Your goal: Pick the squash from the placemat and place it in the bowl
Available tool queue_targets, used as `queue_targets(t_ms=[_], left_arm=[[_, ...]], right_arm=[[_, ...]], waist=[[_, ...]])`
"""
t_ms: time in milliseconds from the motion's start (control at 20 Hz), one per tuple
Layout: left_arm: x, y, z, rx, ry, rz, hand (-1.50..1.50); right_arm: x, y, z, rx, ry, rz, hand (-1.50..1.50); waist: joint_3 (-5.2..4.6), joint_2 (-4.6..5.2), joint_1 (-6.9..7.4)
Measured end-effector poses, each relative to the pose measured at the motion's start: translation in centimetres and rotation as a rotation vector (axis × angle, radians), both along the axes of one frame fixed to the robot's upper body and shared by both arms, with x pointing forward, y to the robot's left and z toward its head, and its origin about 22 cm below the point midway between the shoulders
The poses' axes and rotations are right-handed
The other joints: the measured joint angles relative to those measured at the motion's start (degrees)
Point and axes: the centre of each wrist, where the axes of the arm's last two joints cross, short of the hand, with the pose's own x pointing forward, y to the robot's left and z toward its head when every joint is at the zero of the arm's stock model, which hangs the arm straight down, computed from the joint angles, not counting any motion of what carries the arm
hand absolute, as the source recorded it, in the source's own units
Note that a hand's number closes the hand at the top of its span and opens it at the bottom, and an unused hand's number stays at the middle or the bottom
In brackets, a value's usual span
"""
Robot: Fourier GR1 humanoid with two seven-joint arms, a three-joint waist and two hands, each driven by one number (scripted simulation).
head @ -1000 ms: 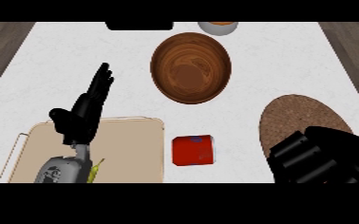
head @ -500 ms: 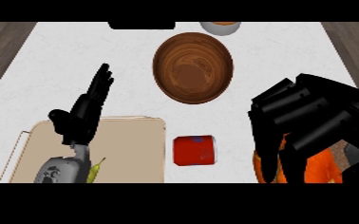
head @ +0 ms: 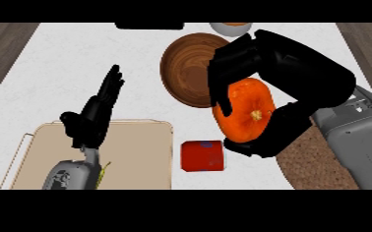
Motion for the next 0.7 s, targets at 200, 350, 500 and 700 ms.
queue_targets(t_ms=[200,350,500,700], left_arm=[[0.4,0.1,0.1,0.002,-0.007,-0.004,0.00],[0.2,0.0,-0.2,0.001,-0.005,-0.003,0.00],[-0.4,0.1,0.1,0.001,0.000,-0.008,0.00],[0.0,0.5,-0.2,0.001,-0.005,-0.009,0.00]], right_arm=[[2.7,2.2,-1.7,-0.035,-0.066,-0.058,1.50],[4.9,3.3,-3.7,-0.040,-0.072,-0.101,1.50],[6.9,3.9,-5.5,-0.061,-0.090,-0.134,1.50],[9.4,5.4,-8.1,-0.088,-0.104,-0.165,1.50]], waist=[[0.00,0.12,0.23],[0.01,0.13,0.23],[0.01,0.12,0.39],[0.01,0.29,0.63]])
